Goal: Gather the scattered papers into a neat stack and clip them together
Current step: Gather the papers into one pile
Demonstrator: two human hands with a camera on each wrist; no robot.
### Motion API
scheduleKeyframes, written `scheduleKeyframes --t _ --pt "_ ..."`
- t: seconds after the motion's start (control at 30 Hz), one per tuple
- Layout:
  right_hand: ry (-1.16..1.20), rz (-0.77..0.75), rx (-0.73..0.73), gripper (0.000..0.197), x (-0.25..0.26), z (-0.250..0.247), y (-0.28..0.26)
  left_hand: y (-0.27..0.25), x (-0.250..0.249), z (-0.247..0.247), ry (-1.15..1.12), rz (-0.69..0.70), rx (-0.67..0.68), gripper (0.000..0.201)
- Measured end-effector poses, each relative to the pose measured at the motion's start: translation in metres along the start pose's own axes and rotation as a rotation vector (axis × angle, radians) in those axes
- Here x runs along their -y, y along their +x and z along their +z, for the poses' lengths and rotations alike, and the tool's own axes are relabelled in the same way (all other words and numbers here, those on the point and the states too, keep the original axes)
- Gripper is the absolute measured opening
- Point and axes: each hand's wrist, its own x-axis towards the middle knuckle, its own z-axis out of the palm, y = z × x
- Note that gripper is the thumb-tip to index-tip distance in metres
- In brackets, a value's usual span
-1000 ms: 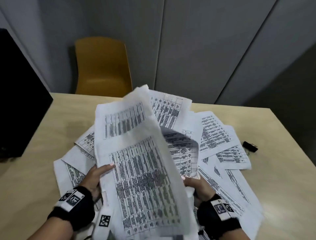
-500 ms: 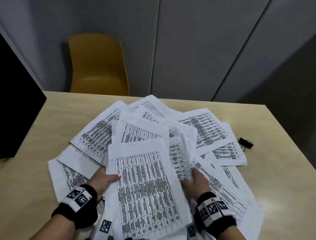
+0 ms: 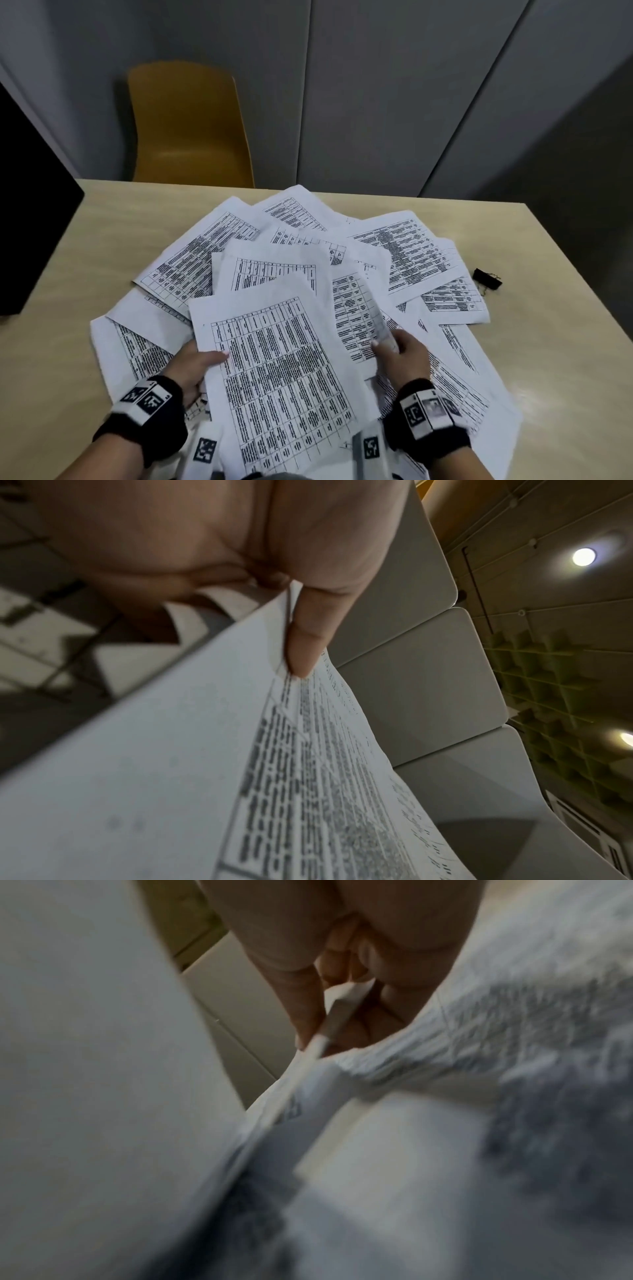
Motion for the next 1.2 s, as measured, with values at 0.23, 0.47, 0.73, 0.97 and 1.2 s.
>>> scheduleKeyframes --t 0.23,0.47,0.73,0.97,1.2 --pt "-0.296 -0.191 0.187 0.01 0.027 -0.049 0.035 0.001 0.002 0.001 0.004 0.031 -0.05 0.031" --pt "0.537 0.321 -0.052 0.049 0.021 -0.008 0.022 -0.007 -0.003 0.005 -0.069 0.045 0.019 0.036" --pt "-0.168 0.104 0.089 0.026 0.036 0.007 0.022 -0.005 -0.002 0.009 -0.043 0.006 0.014 0.035" --pt "0.027 -0.014 0.116 0.028 0.037 0.017 0.014 -0.005 0.002 0.009 0.149 0.074 -0.075 0.04" --pt "-0.818 -0.013 0.164 0.081 0.002 -0.045 0.036 -0.015 -0.002 -0.008 0.194 0.139 -0.169 0.037"
